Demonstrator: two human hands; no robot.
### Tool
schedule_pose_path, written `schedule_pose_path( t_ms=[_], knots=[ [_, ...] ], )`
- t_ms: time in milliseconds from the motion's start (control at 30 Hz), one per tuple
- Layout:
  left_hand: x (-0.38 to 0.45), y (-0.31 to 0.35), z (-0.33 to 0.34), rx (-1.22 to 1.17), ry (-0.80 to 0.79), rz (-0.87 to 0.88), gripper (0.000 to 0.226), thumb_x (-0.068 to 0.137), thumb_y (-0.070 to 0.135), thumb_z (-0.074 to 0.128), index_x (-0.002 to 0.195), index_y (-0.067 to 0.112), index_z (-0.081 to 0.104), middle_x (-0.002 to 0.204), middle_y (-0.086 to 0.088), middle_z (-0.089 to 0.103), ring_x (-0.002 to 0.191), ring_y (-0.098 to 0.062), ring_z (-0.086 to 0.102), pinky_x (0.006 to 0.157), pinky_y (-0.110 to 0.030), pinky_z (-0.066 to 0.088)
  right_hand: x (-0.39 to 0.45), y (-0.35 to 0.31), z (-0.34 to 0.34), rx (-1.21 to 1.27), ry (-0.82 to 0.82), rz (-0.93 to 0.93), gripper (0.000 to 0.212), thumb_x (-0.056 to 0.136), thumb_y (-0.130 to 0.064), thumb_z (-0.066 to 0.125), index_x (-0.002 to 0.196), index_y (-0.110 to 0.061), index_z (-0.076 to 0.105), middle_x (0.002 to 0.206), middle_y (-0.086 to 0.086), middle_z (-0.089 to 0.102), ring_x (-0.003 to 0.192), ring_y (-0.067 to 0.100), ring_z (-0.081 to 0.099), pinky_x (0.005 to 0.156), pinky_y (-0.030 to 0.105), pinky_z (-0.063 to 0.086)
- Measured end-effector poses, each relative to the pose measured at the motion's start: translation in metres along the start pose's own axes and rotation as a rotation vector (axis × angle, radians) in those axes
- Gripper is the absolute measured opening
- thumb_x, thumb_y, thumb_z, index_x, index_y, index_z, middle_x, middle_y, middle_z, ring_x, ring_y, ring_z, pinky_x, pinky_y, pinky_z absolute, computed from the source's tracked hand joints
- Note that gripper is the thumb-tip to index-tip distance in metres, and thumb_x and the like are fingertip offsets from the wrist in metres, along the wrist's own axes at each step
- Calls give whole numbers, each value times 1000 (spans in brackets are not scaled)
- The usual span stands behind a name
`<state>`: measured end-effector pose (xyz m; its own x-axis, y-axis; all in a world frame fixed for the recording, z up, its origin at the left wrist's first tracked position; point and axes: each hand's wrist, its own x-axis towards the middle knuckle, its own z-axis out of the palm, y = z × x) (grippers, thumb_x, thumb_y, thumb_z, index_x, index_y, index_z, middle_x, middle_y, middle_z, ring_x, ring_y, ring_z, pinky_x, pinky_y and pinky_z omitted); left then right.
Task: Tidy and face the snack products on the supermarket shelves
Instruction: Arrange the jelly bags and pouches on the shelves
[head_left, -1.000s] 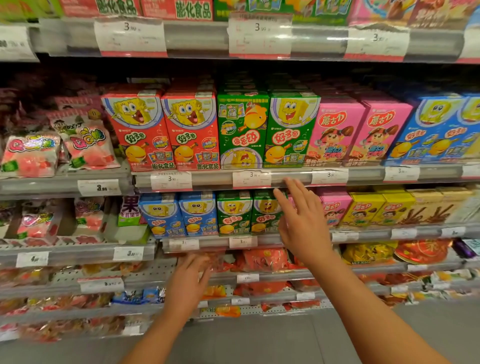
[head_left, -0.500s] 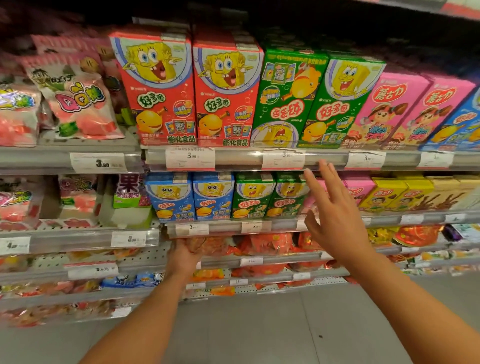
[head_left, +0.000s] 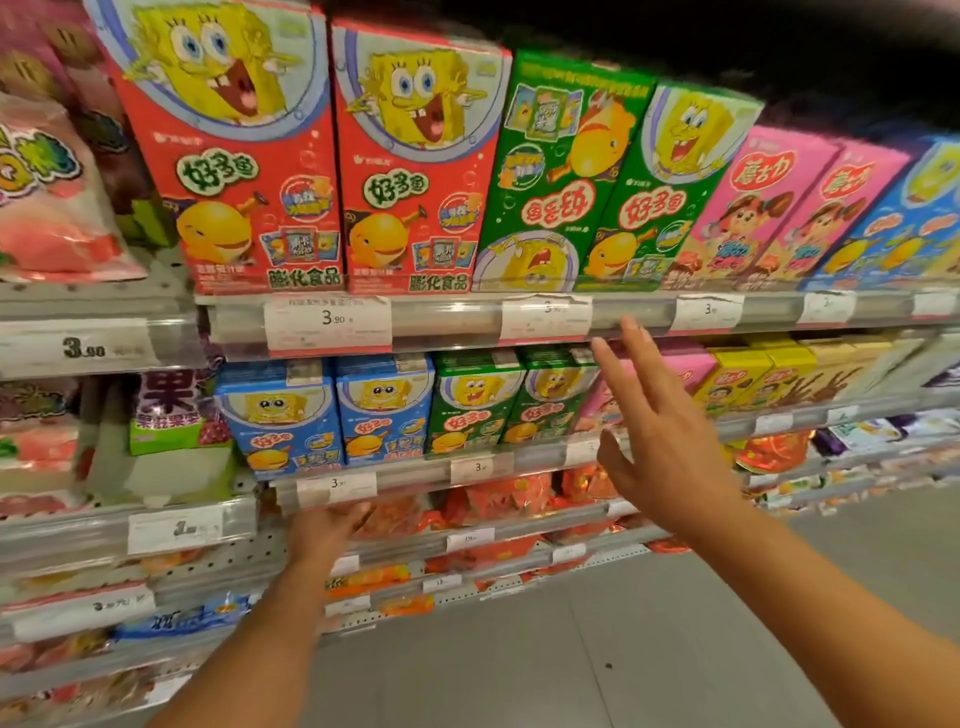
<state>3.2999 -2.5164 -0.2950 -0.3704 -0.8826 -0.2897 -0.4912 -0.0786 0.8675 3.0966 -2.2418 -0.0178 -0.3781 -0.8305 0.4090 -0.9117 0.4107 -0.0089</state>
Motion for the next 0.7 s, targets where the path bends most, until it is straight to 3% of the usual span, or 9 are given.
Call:
schedule_pose_path(
  t_ms=[200,367,467,600,700],
  knots=[
    [-45,-6,-14,207,136,95,42,90,32,74,124,10,63,111,-22,71,103,-45,65,87,-53,51,-32,-3,-6,191,20,53,85,89,-17,62,161,-24,18,168,4,14,153,28,21,115,48,38],
    [-83,-8,-21,217,206,250,8,96,22,66,97,14,63,83,-9,69,69,-27,59,60,-38,45,-88,8,9,389,-163,157,76,95,-22,60,160,-30,22,166,-5,22,152,18,25,119,37,35],
    [-104,-5,-17,235,221,315,13,100,25,61,91,16,62,75,-5,65,66,-28,59,59,-39,45,-121,23,24,476,-311,164,73,97,-25,59,159,-34,23,164,-10,24,147,15,32,116,28,35],
    [-128,12,-4,350,331,232,16,98,27,64,93,12,67,76,-17,70,67,-34,62,59,-38,42,-153,44,41,567,-448,187,65,94,-30,55,155,-35,32,155,-12,39,134,13,46,109,33,43],
    [-155,13,11,367,228,124,15,95,18,67,103,5,68,82,-19,72,69,-29,59,65,-39,44,-169,57,55,617,-566,212,55,94,-35,57,147,-33,43,145,-8,51,129,13,50,106,32,45]
  ],
)
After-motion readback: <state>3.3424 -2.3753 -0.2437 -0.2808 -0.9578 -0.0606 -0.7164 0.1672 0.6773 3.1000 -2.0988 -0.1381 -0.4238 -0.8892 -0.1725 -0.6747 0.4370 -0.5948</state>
